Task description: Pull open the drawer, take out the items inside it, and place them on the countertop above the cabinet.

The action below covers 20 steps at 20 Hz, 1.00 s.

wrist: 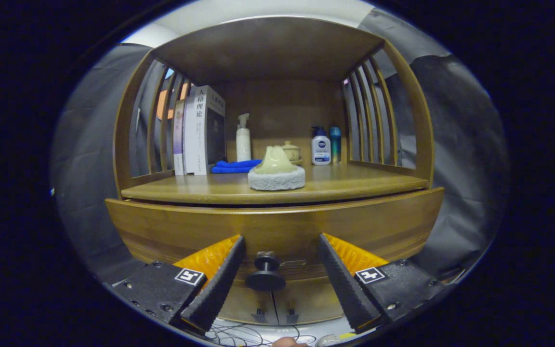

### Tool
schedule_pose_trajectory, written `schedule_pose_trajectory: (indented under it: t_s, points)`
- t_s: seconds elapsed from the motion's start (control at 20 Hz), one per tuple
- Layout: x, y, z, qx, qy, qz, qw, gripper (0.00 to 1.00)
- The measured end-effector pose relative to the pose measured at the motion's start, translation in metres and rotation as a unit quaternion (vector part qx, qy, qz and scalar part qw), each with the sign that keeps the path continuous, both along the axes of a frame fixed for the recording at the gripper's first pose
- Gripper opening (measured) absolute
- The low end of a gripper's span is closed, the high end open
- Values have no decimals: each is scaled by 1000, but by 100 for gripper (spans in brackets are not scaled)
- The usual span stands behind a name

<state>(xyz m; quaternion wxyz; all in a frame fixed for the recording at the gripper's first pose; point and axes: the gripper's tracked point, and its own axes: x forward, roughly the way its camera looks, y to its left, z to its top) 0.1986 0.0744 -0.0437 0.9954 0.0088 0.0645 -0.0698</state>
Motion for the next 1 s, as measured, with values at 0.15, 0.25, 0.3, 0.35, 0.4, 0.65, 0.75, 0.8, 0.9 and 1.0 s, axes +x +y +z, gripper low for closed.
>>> schedule_pose_trajectory:
  t_s: [0.15, 0.25, 0.3, 0.35, 0.4, 0.65, 0.75, 0.8, 0.9, 1.0]
  points:
    - [12, -2, 2, 0, 1, -1, 1000, 99]
    - [19, -2, 1, -4, 3, -7, 1000, 100]
    - [20, -2, 3, -5, -5, -9, 1000, 100]
    - [18, -1, 2, -6, -5, -9, 1000, 100]
    - [19, -2, 2, -6, -8, -8, 1000, 100]
    - [18, -1, 1, -4, -4, -7, 1000, 100]
    - [10, 0, 4, -5, -4, 4, 1000, 100]
    - [5, -2, 9, -8, -8, 6, 1000, 100]
    - [-14, -6, 23, -14, -22, 7, 1000, 100]
    - [-38, -3, 38, -19, -29, 21, 999, 100]
